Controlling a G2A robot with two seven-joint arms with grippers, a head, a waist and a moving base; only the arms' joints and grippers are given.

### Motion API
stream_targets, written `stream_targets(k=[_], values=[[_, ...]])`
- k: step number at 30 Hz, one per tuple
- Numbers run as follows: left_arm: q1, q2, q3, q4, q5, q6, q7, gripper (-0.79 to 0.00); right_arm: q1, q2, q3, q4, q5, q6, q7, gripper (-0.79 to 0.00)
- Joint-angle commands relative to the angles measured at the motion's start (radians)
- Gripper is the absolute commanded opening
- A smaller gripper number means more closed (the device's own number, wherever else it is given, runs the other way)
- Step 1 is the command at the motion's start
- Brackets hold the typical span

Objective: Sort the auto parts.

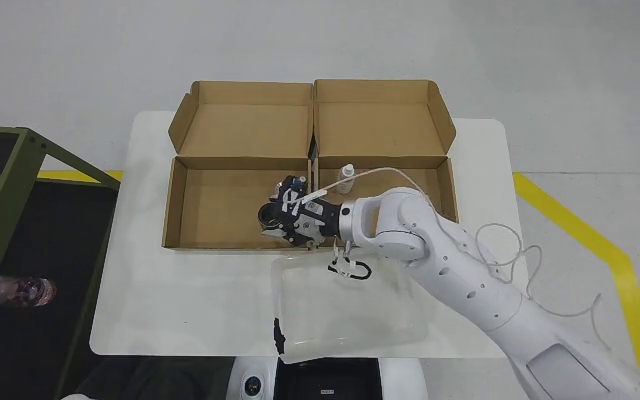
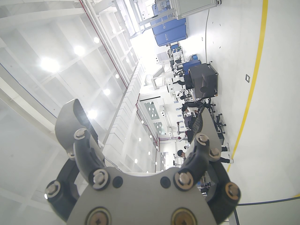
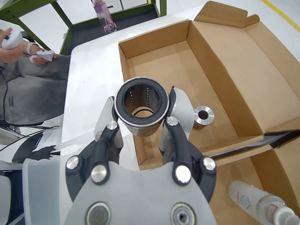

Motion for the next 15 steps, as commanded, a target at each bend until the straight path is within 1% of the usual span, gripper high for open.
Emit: stream_targets(k=[1,8,15], values=[[0.000,0.000,0.000,0.000,0.000,0.000,0.000,0.000,0.016,-0.013,-0.024,0.027,-0.016,0.022,0.002,-0.785],[0.000,0.000,0.000,0.000,0.000,0.000,0.000,0.000,0.065,-0.059,-0.089,0.120,-0.046,0.082,0.009,-0.785],[0.000,0.000,0.000,0.000,0.000,0.000,0.000,0.000,0.105,-0.105,-0.142,0.207,-0.073,0.121,0.017,-0.785]])
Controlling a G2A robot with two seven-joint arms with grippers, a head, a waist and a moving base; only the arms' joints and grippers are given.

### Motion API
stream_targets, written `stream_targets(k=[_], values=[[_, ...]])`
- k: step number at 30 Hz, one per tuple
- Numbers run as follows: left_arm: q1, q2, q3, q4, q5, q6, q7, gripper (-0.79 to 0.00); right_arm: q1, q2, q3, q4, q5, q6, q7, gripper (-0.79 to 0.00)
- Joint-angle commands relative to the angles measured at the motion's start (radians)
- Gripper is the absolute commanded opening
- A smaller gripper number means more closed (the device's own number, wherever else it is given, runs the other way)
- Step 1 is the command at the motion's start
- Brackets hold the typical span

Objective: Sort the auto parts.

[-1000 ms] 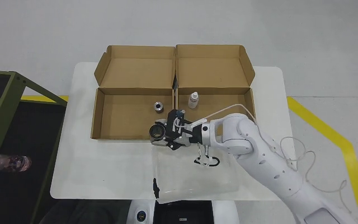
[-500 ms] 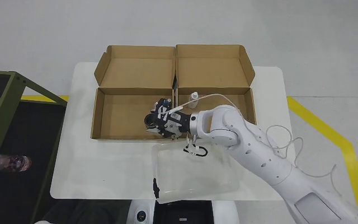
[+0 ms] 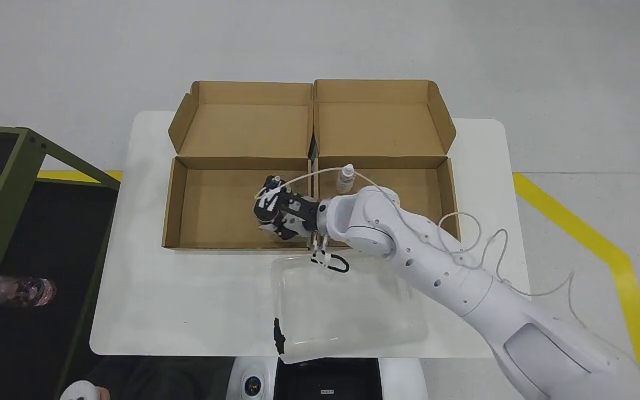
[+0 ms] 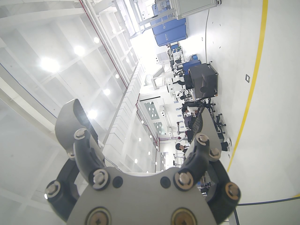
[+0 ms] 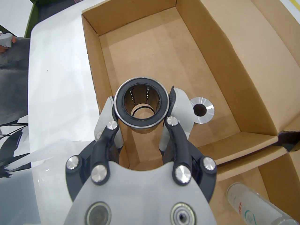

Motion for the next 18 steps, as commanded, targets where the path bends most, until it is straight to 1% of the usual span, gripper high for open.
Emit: stream_targets(k=[1,5,11,13,14,17,18], values=[[0.000,0.000,0.000,0.000,0.000,0.000,0.000,0.000,0.010,-0.012,-0.013,0.024,-0.010,0.011,0.005,-0.785],[0.000,0.000,0.000,0.000,0.000,0.000,0.000,0.000,0.023,-0.034,-0.032,0.060,-0.023,0.023,0.012,-0.785],[0.000,0.000,0.000,0.000,0.000,0.000,0.000,0.000,0.032,-0.056,-0.045,0.106,-0.053,0.030,0.030,-0.785],[0.000,0.000,0.000,0.000,0.000,0.000,0.000,0.000,0.030,-0.061,-0.044,0.120,-0.058,0.029,0.031,-0.711],[0.000,0.000,0.000,0.000,0.000,0.000,0.000,0.000,0.028,-0.063,-0.044,0.127,-0.061,0.026,0.033,-0.646],[0.000,0.000,0.000,0.000,0.000,0.000,0.000,0.000,0.023,-0.069,-0.042,0.138,-0.066,0.020,0.036,-0.640],[0.000,0.000,0.000,0.000,0.000,0.000,0.000,0.000,0.022,-0.071,-0.041,0.139,-0.068,0.019,0.037,-0.610]])
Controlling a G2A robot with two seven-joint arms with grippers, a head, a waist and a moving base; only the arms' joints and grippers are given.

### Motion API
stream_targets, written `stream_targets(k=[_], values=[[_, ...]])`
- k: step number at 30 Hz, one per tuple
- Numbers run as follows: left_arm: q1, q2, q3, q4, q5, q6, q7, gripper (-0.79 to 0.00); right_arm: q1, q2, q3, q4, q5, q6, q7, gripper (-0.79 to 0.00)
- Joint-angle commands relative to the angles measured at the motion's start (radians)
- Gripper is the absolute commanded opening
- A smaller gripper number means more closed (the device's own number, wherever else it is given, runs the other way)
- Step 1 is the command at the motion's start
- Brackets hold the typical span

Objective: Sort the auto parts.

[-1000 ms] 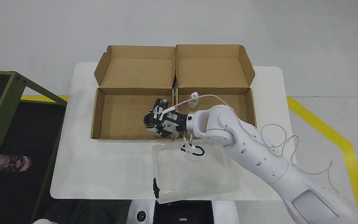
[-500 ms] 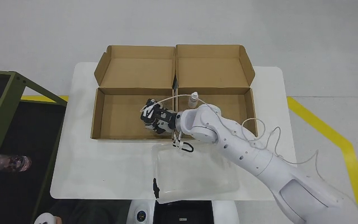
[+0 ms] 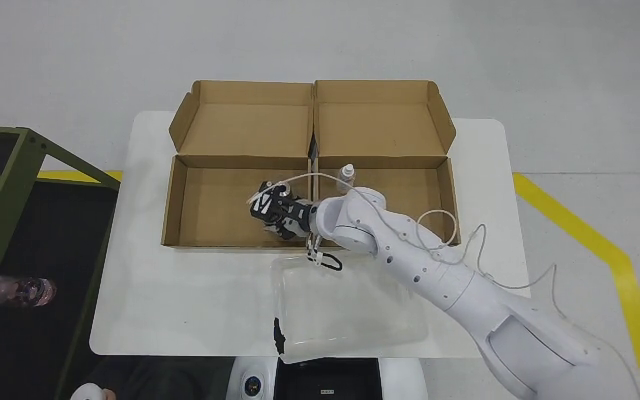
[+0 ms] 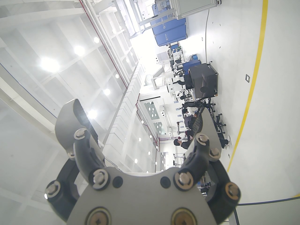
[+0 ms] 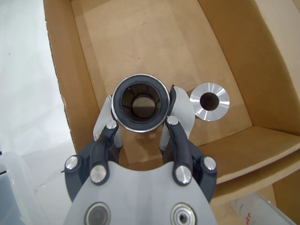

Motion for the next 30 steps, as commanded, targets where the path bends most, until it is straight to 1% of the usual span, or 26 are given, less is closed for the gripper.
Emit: stream_targets(k=[1,4,6,7,9,12,17,22,25,27,30], values=[[0.000,0.000,0.000,0.000,0.000,0.000,0.000,0.000,-0.003,-0.003,0.002,0.002,-0.003,-0.002,0.003,-0.573],[0.000,0.000,0.000,0.000,0.000,0.000,0.000,0.000,-0.005,-0.007,0.006,-0.001,-0.012,-0.007,0.013,-0.431],[0.000,0.000,0.000,0.000,0.000,0.000,0.000,0.000,-0.007,-0.009,0.012,-0.004,-0.017,-0.008,0.018,-0.394],[0.000,0.000,0.000,0.000,0.000,0.000,0.000,0.000,-0.008,-0.010,0.015,-0.007,-0.020,-0.009,0.020,-0.332],[0.000,0.000,0.000,0.000,0.000,0.000,0.000,0.000,-0.009,-0.010,0.022,-0.020,-0.029,-0.016,0.023,-0.237],[0.000,0.000,0.000,0.000,0.000,0.000,0.000,0.000,-0.016,-0.008,0.036,-0.046,-0.041,-0.022,0.031,-0.182],[0.000,0.000,0.000,0.000,0.000,0.000,0.000,0.000,-0.037,0.002,0.068,-0.118,-0.061,-0.036,0.044,-0.123],[0.000,0.000,0.000,0.000,0.000,0.000,0.000,0.000,-0.080,0.023,0.116,-0.235,-0.091,-0.054,0.057,-0.123],[0.000,0.000,0.000,0.000,0.000,0.000,0.000,0.000,-0.126,0.041,0.157,-0.318,-0.109,-0.062,0.053,-0.166],[0.000,0.000,0.000,0.000,0.000,0.000,0.000,0.000,-0.164,0.055,0.186,-0.377,-0.124,-0.071,0.055,-0.163],[0.000,0.000,0.000,0.000,0.000,0.000,0.000,0.000,-0.228,0.078,0.238,-0.461,-0.143,-0.104,0.055,-0.139]])
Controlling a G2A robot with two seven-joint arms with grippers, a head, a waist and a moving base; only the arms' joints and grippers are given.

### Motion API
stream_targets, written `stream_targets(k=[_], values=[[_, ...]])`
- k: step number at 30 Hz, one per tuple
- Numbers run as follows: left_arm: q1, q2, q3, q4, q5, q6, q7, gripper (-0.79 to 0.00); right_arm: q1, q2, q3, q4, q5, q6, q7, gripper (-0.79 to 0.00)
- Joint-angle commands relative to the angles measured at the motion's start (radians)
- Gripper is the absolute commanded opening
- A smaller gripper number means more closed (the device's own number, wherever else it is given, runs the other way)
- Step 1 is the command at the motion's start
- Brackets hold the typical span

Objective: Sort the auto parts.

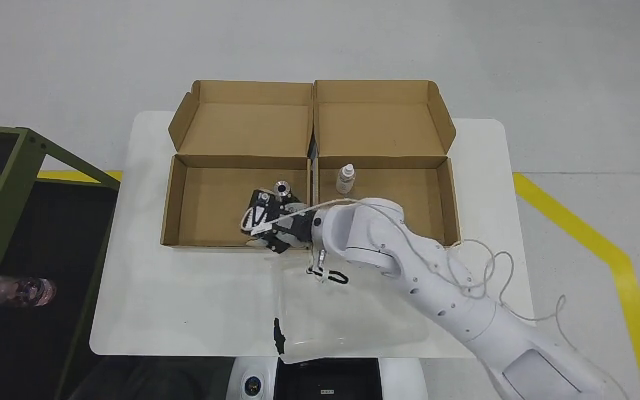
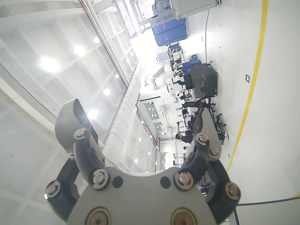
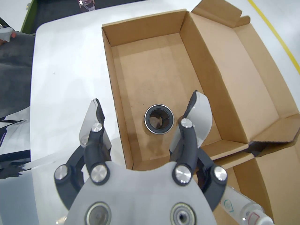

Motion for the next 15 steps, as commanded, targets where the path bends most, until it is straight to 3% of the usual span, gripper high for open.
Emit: stream_targets(k=[1,9,15], values=[[0.000,0.000,0.000,0.000,0.000,0.000,0.000,0.000,-0.047,0.017,0.039,-0.059,-0.014,-0.024,0.001,-0.135],[0.000,0.000,0.000,0.000,0.000,0.000,0.000,0.000,-0.221,0.078,0.202,-0.251,-0.075,-0.163,-0.053,-0.065],[0.000,0.000,0.000,0.000,0.000,0.000,0.000,0.000,-0.380,0.120,0.374,-0.346,-0.086,-0.227,-0.140,-0.065]])
